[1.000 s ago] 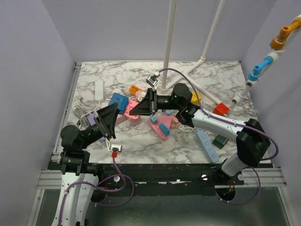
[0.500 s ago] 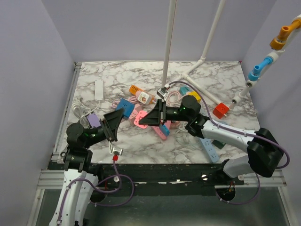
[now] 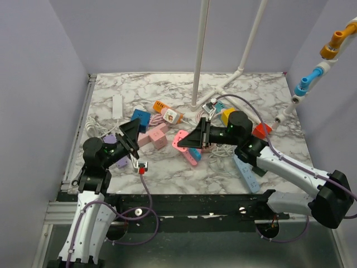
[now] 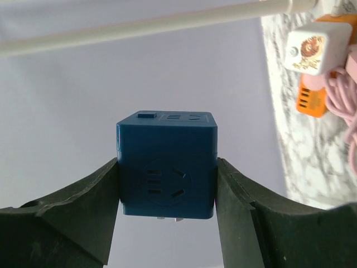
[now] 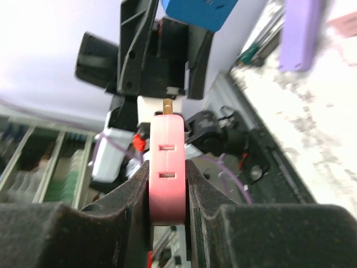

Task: Pull the plug off the socket
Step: Remove the plug from the socket, then place the socket at the corner of the board, then place the plug at the center of the board.

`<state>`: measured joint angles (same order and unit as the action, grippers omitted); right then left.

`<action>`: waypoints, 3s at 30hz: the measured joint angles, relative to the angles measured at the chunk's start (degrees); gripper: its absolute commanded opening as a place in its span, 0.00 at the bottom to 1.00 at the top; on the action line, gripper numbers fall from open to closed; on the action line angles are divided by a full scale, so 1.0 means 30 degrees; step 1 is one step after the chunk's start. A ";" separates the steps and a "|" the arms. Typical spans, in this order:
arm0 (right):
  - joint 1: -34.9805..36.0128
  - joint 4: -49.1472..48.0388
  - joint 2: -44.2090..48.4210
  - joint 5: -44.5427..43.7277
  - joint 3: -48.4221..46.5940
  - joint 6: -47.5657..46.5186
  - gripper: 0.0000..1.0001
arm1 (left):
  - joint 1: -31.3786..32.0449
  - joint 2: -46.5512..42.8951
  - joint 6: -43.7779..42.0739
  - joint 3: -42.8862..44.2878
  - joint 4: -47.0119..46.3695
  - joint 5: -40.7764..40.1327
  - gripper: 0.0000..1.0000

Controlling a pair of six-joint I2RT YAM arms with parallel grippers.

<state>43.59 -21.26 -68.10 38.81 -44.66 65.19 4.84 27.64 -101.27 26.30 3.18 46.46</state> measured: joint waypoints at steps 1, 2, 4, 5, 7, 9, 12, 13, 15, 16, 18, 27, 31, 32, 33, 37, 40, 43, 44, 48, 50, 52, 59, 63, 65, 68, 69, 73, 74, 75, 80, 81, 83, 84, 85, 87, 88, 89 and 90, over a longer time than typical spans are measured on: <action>-0.0255 0.1333 0.0022 -0.0335 -0.0597 -0.0729 0.10 | 0.0000 0.0357 0.0415 0.0175 0.0015 -0.0379 0.00; -0.0503 0.2477 0.0022 -0.0685 -0.1137 -0.1348 0.10 | 0.0000 0.0903 0.1005 0.0459 0.0138 -0.0933 0.00; -0.1282 0.4911 0.0051 -0.1559 -0.2280 -0.2681 0.10 | 0.0000 0.2157 0.2492 0.1450 0.0750 -0.2215 0.00; -0.1603 0.5792 0.0066 -0.1931 -0.2616 -0.3140 0.10 | 0.0000 0.3038 0.3614 0.2244 0.1260 -0.3082 0.00; -0.2273 0.7723 0.0138 -0.2892 -0.3242 -0.4102 0.10 | 0.0000 0.4517 0.5450 0.3592 0.1836 -0.4787 0.00; -0.2812 0.9734 0.0240 -0.4182 -0.3708 -0.5020 0.09 | -0.0036 0.6674 0.7329 0.5617 0.2703 -0.6229 0.00; -0.3169 1.2677 0.0517 -0.6506 -0.4262 -0.6091 0.09 | -0.0372 0.9726 1.0506 0.8364 0.4291 -0.8772 0.00; -0.3198 1.3551 0.0685 -0.7271 -0.4350 -0.6360 0.09 | -0.0517 1.0637 1.1686 0.9209 0.4881 -0.9530 0.00; -0.3359 1.5110 0.1129 -0.8648 -0.4364 -0.6739 0.10 | -0.0685 1.1992 1.3158 1.0316 0.5727 -1.0673 0.00; -0.3453 1.5737 0.1362 -0.9202 -0.4320 -0.6834 0.09 | -0.0794 1.2903 1.4251 1.1089 0.6484 -1.1519 0.00; -0.3745 1.6502 0.1894 -1.0069 -0.3876 -0.7002 0.09 | -0.0911 1.4178 1.5540 1.2182 0.7563 -1.2546 0.00; -0.6135 1.8717 0.2761 -1.1861 0.0204 -0.7096 0.09 | -0.2208 1.9300 1.9868 1.5460 1.1759 -1.5686 0.00; -0.6958 1.9176 0.3133 -1.2466 0.0561 -0.7096 0.10 | -0.2754 2.0786 2.0932 1.6706 1.3019 -1.6240 0.00; -0.7155 1.9147 0.3147 -1.2619 0.0561 -0.7096 0.10 | -0.2856 2.1252 2.1150 1.7150 1.3311 -1.6291 0.00; -0.7366 1.9132 0.3140 -1.2764 0.0561 -0.7104 0.10 | -0.2885 2.1602 2.1347 1.7515 1.3580 -1.6334 0.01; -0.8459 1.8994 0.2645 -1.3209 0.0561 -0.7118 0.10 | -0.3009 2.2739 2.2112 1.8593 1.4214 -1.6378 0.04; -0.9107 1.8877 0.1960 -1.3529 0.0561 -0.7118 0.10 | -0.3009 2.2768 2.2331 1.8586 1.4528 -1.6371 0.07; -0.9704 1.8790 0.1690 -1.3945 0.0561 -0.7111 0.14 | -0.3009 2.2768 2.2469 1.8586 1.4586 -1.6364 0.11; -0.9908 1.8761 0.1705 -1.4098 0.0561 -0.7104 0.14 | -0.3009 2.2768 2.2498 1.8586 1.4600 -1.6364 0.14; -1.0404 1.8447 0.1778 -1.4579 0.0721 -0.7045 0.18 | -0.3038 2.2775 2.2658 1.8586 1.4688 -1.6349 0.30; -1.0455 1.8396 0.1800 -1.4702 0.0903 -0.6994 0.21 | -0.3045 2.2775 2.2717 1.8586 1.4753 -1.6342 0.49; -1.0491 1.8396 0.1792 -1.4724 0.1020 -0.6892 0.26 | -0.3045 2.2775 2.2746 1.8586 1.4812 -1.6334 0.73; -1.0535 1.8294 0.1872 -1.4834 0.1056 -0.6521 0.38 | -0.3045 2.2666 2.2753 1.8833 1.5256 -1.6123 0.99; -1.0535 1.8236 0.2266 -1.5052 0.1421 -0.6237 0.61 | -0.3053 2.2505 2.2797 1.9875 1.5730 -1.5890 0.98; -1.0535 1.8251 0.2390 -1.5183 0.1574 -0.6127 0.79 | -0.3075 2.2156 2.2855 2.0371 1.5999 -1.5584 0.99; -1.0535 1.8302 0.2579 -1.5358 0.1654 -0.5996 1.00 | -0.3075 2.1456 2.2913 2.0844 1.6400 -1.5154 0.98; -1.0535 1.8323 0.2667 -1.5431 0.1654 -0.6025 1.00 | -0.3075 2.1063 2.2942 2.1019 1.6604 -1.4972 0.98; -1.0542 1.8600 0.3169 -1.5482 0.1559 -0.6178 1.00 | -0.3075 1.9912 2.3110 2.1726 1.7223 -1.4455 0.98; -1.0542 1.8695 0.3286 -1.5467 0.1428 -0.6258 1.00 | -0.3082 1.9635 2.3176 2.2076 1.7486 -1.4265 0.98; -1.0542 1.8841 0.3381 -1.5424 0.1195 -0.6368 1.00 | -0.3082 1.9431 2.3219 2.2374 1.7668 -1.4105 0.98; -1.0535 1.9147 0.3432 -1.4651 -0.0867 -0.7031 1.00 | -0.3082 1.8309 2.3350 2.3132 1.8192 -1.3180 0.98; -1.0506 1.9147 0.3402 -1.4520 -0.1304 -0.7162 1.00 | -0.3082 1.7915 2.3416 2.3314 1.8484 -1.2815 0.99; -1.0316 1.9096 0.3249 -1.4273 -0.2011 -0.7366 1.00 | -0.3082 1.7609 2.3525 2.3533 1.8826 -1.2400 0.98; -1.0193 1.9067 0.3147 -1.4163 -0.2273 -0.7439 1.00 | -0.3082 1.7478 2.3591 2.3678 1.8994 -1.2094 0.99; -1.0025 1.9008 0.3016 -1.4076 -0.2441 -0.7482 1.00 | -0.3082 1.7427 2.3635 2.3795 1.9161 -1.1854 0.98; -0.9515 1.8957 0.2667 -1.3988 -0.2659 -0.7563 1.00 | -0.3082 1.7398 2.3678 2.3904 1.9424 -1.1489 0.98; -0.9151 1.8994 0.2470 -1.3988 -0.2769 -0.7570 1.00 | -0.3082 1.7398 2.3707 2.3904 1.9620 -1.1227 0.99; -0.8735 1.8994 0.2244 -1.3996 -0.2892 -0.7577 1.00 | -0.3082 1.7405 2.3715 2.3904 1.9868 -1.1009 0.99; -0.8196 1.9008 0.1989 -1.4018 -0.3118 -0.7599 1.00 | -0.3082 1.7413 2.3715 2.3904 2.0101 -1.0790 0.98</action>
<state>19.00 35.77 -62.13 -3.25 -54.02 42.39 -4.40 79.88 -30.13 98.02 63.48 14.09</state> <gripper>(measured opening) 0.998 0.981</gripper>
